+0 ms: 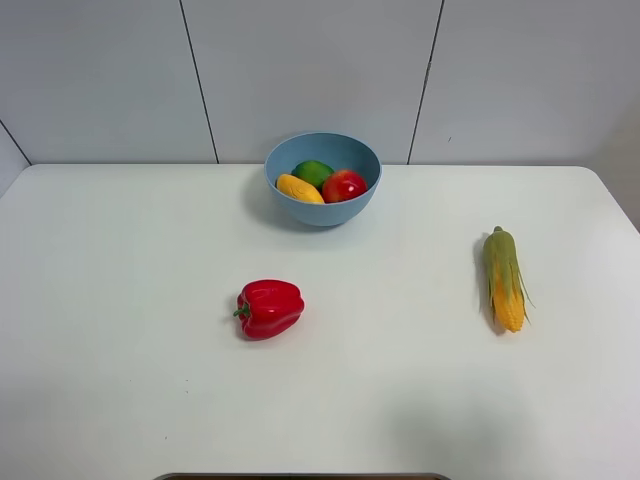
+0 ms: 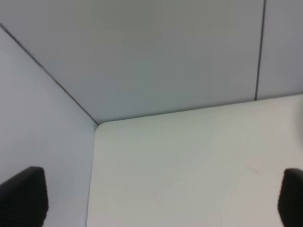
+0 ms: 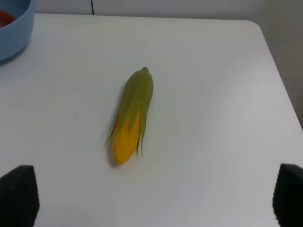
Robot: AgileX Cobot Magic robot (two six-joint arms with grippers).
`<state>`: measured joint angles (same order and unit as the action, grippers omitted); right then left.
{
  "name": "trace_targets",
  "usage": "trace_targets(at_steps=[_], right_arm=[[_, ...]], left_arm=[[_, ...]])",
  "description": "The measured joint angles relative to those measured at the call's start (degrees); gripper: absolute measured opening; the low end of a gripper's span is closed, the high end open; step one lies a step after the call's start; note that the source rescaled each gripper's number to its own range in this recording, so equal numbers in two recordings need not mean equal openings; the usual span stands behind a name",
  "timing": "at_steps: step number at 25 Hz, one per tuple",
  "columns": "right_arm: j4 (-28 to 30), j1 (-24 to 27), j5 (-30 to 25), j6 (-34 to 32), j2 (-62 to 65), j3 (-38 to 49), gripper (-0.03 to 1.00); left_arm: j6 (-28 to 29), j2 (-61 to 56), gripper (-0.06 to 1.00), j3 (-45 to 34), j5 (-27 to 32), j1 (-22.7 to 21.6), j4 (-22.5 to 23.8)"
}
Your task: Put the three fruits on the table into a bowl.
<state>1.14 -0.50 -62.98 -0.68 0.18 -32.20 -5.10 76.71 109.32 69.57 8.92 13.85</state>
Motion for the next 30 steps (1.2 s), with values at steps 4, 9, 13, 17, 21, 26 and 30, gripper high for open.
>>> trace_targets(at_steps=[4, 9, 13, 17, 21, 26, 30], right_arm=[[0.00, 0.00, 0.00, 0.00, 0.00, 0.00, 1.00], [0.00, 0.00, 0.00, 0.00, 0.00, 0.00, 1.00], [0.00, 0.00, 0.00, 0.00, 0.00, 0.00, 1.00], [0.00, 0.00, 0.00, 0.00, 0.00, 0.00, 1.00], [0.00, 0.00, 0.00, 0.00, 0.00, 0.00, 1.00], [0.00, 0.00, 0.00, 0.00, 0.00, 0.00, 1.00], [0.00, 0.00, 0.00, 0.00, 0.00, 0.00, 1.00]], left_arm=[[0.87, -4.93, 1.00, -4.56, 0.00, -1.57, 0.47], [1.20, -11.85, 1.00, -12.84, 0.05, -4.92, 0.63], [1.90, -18.62, 1.00, -20.26, 0.05, -6.57, 0.63], [3.81, -26.25, 1.00, -28.20, 0.05, -6.63, 0.63], [4.29, -34.31, 1.00, -35.79, 0.05, -6.63, 0.63], [4.67, -44.34, 1.00, -45.58, 0.05, -6.63, -0.91], [6.20, -52.40, 1.00, -54.02, -0.18, -6.63, -2.63]])
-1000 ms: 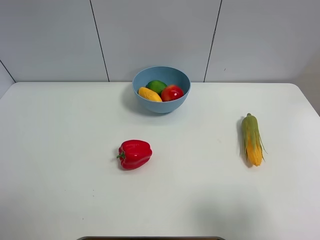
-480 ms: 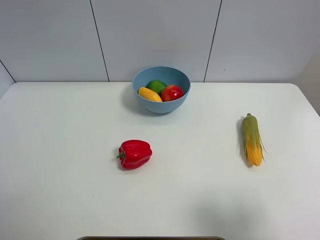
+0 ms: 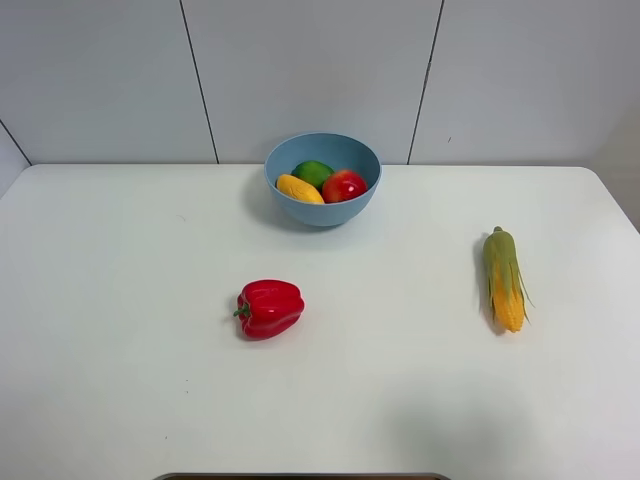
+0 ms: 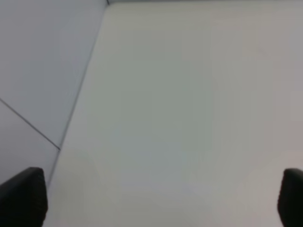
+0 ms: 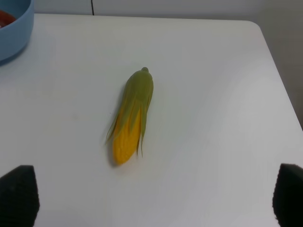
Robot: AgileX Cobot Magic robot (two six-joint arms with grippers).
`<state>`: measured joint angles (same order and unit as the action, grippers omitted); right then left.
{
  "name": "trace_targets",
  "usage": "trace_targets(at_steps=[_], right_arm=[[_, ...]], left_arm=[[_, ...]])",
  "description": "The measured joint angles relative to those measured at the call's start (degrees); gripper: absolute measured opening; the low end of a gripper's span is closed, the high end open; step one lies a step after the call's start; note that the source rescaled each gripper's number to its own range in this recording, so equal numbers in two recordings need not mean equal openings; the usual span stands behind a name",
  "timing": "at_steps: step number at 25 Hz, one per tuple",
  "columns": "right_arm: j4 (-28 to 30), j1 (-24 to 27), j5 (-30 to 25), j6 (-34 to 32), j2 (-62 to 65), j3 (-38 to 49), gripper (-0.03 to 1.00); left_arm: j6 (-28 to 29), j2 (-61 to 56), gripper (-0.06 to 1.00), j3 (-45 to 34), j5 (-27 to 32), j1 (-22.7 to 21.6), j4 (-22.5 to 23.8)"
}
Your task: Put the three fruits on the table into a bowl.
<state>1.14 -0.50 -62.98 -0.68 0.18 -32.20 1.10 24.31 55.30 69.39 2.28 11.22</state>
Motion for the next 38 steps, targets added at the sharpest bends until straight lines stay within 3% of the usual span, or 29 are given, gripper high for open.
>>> trace_targets(at_steps=[14, 38], right_arm=[[0.00, 0.00, 0.00, 0.00, 0.00, 0.00, 1.00], [0.00, 0.00, 0.00, 0.00, 0.00, 0.00, 1.00]], left_arm=[[2.17, -23.14, 1.00, -25.62, -5.75, 0.00, -5.33], [4.92, -24.49, 1.00, -30.01, -7.08, 0.00, -7.33]])
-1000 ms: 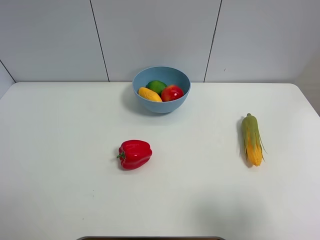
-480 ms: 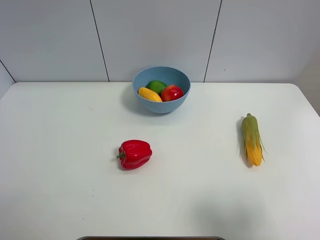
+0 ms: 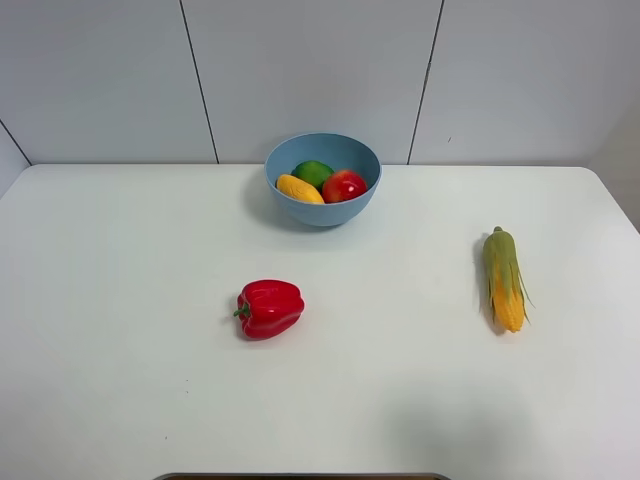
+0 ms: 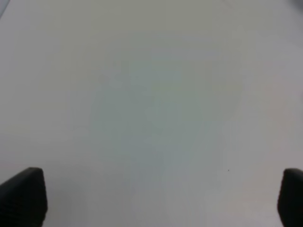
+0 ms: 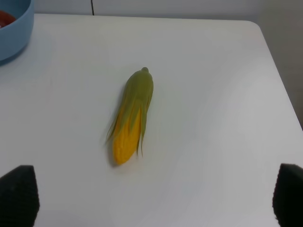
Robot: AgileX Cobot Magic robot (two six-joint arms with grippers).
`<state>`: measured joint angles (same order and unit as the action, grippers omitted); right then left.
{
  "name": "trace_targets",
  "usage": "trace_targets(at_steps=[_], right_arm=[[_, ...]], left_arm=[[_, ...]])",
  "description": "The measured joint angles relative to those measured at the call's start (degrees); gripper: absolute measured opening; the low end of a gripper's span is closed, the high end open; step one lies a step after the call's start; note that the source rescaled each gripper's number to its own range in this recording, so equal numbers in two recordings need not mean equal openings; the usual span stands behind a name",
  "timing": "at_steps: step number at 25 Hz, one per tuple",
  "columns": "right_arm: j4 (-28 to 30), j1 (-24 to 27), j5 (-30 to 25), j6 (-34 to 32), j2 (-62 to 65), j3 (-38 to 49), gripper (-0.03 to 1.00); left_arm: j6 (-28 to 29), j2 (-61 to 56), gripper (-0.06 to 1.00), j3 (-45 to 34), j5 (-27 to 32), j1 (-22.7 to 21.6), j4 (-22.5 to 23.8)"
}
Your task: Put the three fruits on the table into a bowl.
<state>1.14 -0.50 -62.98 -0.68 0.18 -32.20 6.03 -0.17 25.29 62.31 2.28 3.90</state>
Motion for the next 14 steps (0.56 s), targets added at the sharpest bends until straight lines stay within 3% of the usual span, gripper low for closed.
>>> trace_targets(at_steps=[14], right_arm=[[0.00, 0.00, 0.00, 0.00, 0.00, 0.00, 1.00]], left_arm=[[0.05, 0.00, 1.00, 0.00, 0.00, 0.00, 0.00]])
